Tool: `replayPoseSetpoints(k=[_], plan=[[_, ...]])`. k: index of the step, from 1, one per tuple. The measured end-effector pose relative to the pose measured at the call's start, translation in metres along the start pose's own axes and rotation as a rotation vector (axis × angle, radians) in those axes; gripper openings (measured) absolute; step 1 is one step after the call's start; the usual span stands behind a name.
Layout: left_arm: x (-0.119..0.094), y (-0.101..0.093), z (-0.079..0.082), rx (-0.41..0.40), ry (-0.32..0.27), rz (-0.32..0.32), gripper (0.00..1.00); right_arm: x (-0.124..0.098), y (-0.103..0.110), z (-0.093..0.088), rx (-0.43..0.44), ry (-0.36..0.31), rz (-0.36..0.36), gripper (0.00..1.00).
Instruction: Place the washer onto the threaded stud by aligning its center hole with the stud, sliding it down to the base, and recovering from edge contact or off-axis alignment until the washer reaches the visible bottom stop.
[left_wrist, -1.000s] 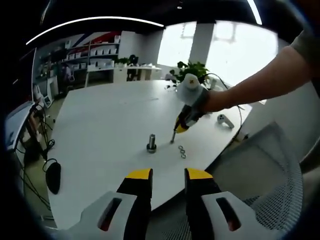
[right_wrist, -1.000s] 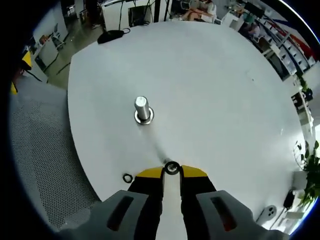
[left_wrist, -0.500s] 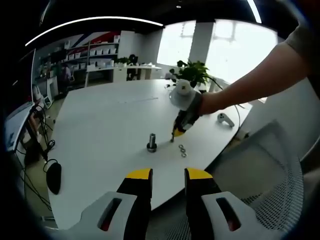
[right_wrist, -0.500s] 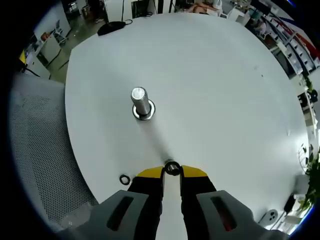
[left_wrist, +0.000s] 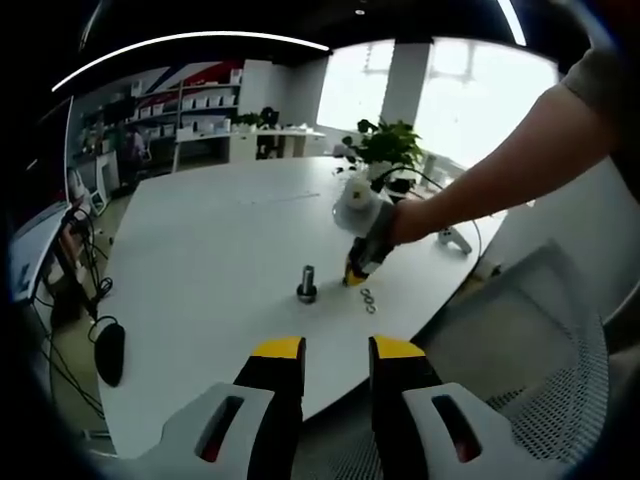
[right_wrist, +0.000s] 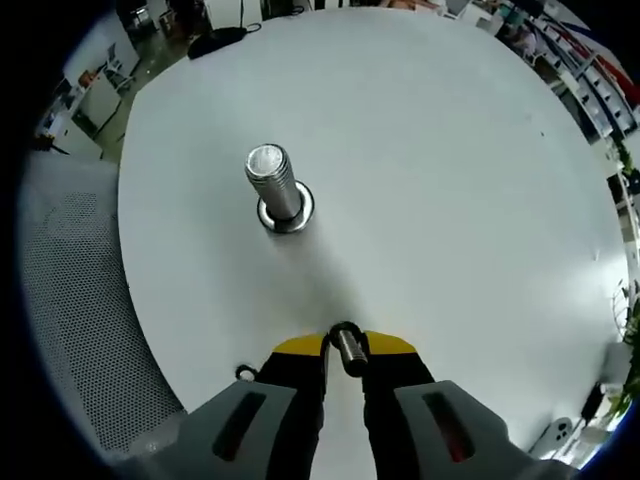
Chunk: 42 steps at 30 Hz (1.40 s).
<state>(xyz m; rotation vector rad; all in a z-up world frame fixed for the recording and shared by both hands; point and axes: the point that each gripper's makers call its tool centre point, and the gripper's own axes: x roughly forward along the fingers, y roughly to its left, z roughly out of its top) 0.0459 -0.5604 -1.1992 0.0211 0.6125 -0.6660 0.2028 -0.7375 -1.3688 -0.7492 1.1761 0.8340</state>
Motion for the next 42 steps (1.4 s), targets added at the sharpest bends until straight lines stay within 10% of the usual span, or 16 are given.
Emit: replayPoseSetpoints(k=[42], plan=[[-0.001,0.000,0.001,0.003,-0.010,0.004,0.23,-0.009,0.035,-0.039,0.379,-0.047,-0.002,0.20]])
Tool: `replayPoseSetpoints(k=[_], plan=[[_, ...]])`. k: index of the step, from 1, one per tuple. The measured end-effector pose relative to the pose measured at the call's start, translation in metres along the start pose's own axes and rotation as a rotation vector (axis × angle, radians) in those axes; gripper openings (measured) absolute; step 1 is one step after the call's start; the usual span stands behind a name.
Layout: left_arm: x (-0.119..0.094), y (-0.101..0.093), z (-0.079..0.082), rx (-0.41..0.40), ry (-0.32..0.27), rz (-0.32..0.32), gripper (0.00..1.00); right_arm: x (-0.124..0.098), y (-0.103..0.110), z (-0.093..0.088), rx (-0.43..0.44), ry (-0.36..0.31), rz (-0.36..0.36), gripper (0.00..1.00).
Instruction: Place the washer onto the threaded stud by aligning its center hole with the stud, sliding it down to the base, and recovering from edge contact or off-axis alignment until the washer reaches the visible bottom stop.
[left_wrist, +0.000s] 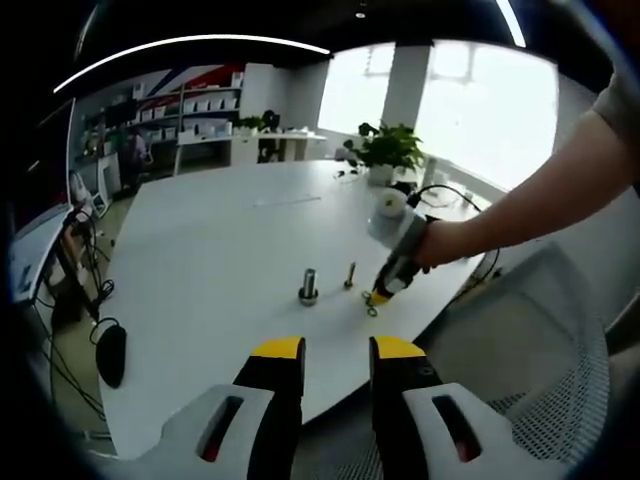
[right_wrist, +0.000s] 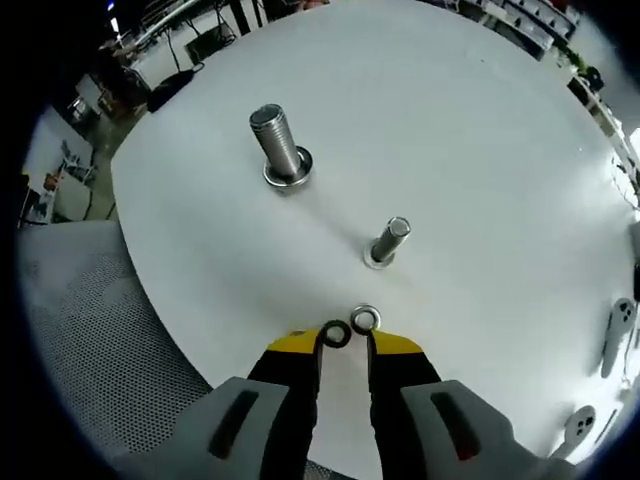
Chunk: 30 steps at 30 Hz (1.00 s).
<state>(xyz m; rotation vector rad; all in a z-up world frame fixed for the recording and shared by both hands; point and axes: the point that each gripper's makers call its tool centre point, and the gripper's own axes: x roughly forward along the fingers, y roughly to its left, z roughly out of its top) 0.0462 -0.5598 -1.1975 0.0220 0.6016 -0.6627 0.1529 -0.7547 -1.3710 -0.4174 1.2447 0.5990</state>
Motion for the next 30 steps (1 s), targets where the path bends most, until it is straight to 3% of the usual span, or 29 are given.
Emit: replayPoseSetpoints(k=[9,19,24,30], plan=[[0.000,-0.001,0.000,0.001,-0.001,-0.005,0.23,-0.001,-0.004,-0.001,-0.042,0.015,-0.029,0.20],[0.001,-0.001,0.001,0.000,-0.002,-0.007,0.23,0.000,0.002,0.000,-0.039,0.011,-0.011,0.21],[0.001,-0.001,0.001,0.000,-0.002,-0.007,0.23,-0.002,-0.005,-0.006,-0.062,0.031,-0.027,0.20],[0.000,-0.002,0.002,-0.002,-0.010,-0.014,0.24,-0.004,-0.010,-0.012,-0.021,0.020,-0.023,0.20]])
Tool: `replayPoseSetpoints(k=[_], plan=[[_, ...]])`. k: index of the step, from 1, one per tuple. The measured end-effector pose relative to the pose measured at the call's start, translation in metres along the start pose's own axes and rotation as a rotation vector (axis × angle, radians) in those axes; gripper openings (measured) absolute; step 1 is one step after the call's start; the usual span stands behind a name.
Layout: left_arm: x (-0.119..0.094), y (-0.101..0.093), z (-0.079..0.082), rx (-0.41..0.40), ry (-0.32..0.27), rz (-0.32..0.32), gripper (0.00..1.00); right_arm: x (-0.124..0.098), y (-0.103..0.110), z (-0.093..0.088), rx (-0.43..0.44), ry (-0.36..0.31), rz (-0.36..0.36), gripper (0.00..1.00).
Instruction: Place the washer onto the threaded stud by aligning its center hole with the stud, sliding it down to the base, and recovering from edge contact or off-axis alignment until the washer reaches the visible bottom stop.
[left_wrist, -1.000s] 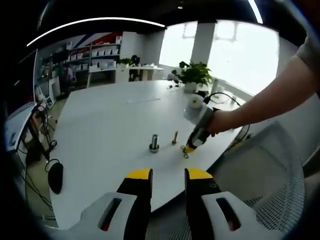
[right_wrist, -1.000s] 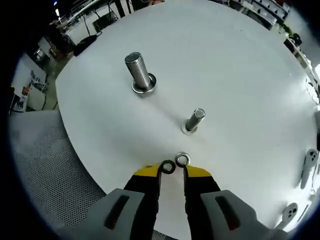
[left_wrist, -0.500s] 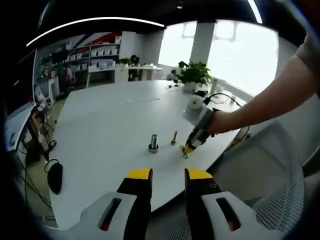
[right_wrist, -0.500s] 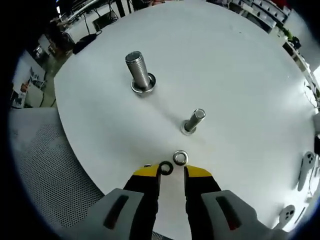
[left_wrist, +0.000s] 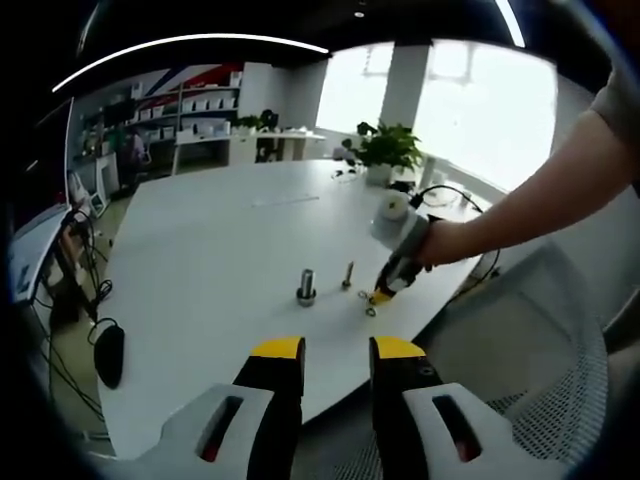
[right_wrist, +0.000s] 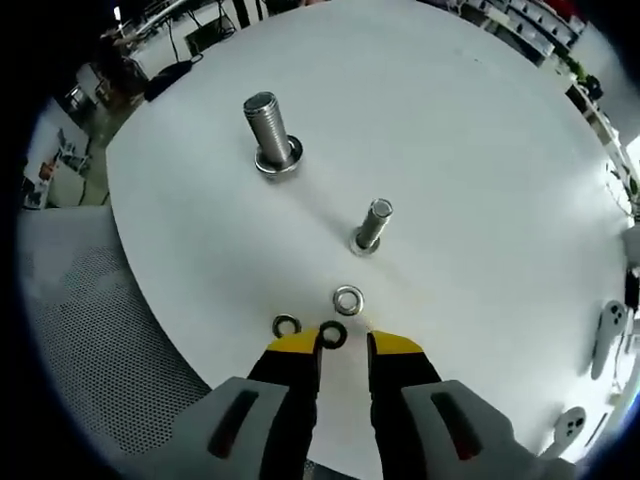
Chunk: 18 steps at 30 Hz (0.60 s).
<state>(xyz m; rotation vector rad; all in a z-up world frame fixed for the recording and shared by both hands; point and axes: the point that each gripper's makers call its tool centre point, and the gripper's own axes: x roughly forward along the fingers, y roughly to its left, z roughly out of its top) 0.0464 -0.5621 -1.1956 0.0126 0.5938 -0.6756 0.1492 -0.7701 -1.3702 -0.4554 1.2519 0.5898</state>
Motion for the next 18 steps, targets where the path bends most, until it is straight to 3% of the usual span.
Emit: replayPoseSetpoints(k=[4,8,15,18], plan=[[0.000,0.000,-0.001,0.002,0.006,-0.001,0.24,0.000,0.007,0.004,-0.035,-0.013,0.010,0.20],[0.001,-0.001,-0.002,0.004,0.009,-0.002,0.24,0.004,0.010,-0.001,-0.111,0.029,0.000,0.20],[0.000,0.000,-0.002,0.002,0.010,0.003,0.24,0.004,0.011,0.003,-0.110,-0.002,0.013,0.19],[0.000,0.001,-0.002,0.002,0.010,0.005,0.24,0.004,0.010,0.002,-0.191,0.050,0.030,0.18]])
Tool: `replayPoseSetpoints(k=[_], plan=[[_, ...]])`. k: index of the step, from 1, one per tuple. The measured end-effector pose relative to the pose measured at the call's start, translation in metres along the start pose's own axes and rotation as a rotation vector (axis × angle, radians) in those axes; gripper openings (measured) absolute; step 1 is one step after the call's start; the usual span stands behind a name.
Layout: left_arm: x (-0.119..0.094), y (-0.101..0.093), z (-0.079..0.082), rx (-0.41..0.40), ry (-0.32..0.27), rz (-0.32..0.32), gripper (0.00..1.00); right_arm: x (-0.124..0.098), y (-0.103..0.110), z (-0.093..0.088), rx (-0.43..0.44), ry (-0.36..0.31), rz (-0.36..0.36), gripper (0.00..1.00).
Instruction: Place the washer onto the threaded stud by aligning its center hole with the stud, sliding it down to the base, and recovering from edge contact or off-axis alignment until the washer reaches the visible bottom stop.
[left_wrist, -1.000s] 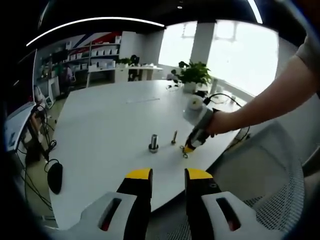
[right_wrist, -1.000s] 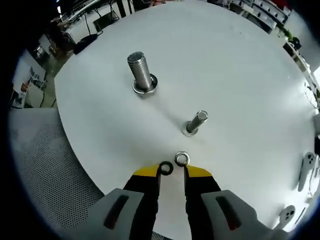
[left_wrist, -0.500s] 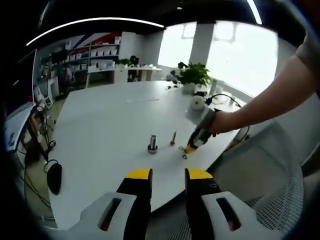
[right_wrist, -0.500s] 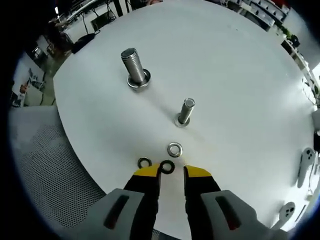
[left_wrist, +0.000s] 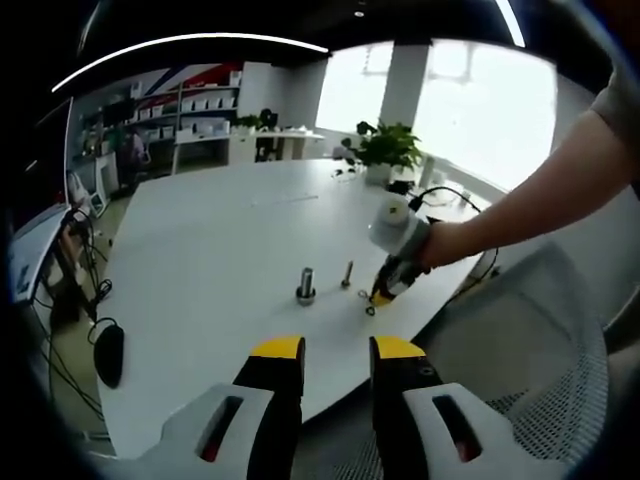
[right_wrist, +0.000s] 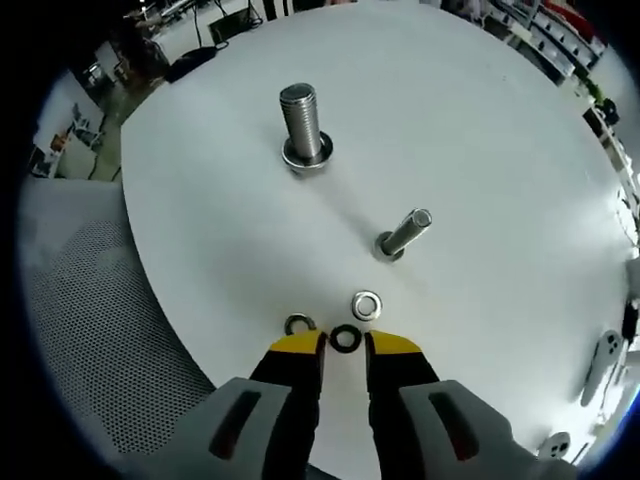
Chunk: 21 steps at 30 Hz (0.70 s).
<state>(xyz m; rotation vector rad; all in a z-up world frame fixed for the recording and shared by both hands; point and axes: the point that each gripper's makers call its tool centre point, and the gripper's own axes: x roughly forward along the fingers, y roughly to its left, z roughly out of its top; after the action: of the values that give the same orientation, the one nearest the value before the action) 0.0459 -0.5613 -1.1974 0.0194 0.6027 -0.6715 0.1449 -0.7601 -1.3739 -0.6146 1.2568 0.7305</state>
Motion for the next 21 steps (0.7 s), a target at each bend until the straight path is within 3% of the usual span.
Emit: replayPoseSetpoints(k=[7,16,18,21], plan=[[0.0001,0.0000,-0.0007,0.000,0.004,0.000,0.23,0.0007,0.0016,-0.0007,-0.110,0.046,0.003,0.15],[-0.0001,0.0007,0.0000,-0.002,0.000,0.002,0.23,0.0015,0.0042,0.0010,-0.133,0.115,-0.026,0.15],[-0.0001,0.0004,-0.0001,-0.002,0.001,0.001,0.23,0.0012,0.0048,0.0007,-0.146,0.110,-0.044,0.14],[0.0001,-0.0005,-0.0005,0.002,0.003,-0.003,0.23,-0.0004,0.0037,0.0008,-0.140,0.050,-0.055,0.14]])
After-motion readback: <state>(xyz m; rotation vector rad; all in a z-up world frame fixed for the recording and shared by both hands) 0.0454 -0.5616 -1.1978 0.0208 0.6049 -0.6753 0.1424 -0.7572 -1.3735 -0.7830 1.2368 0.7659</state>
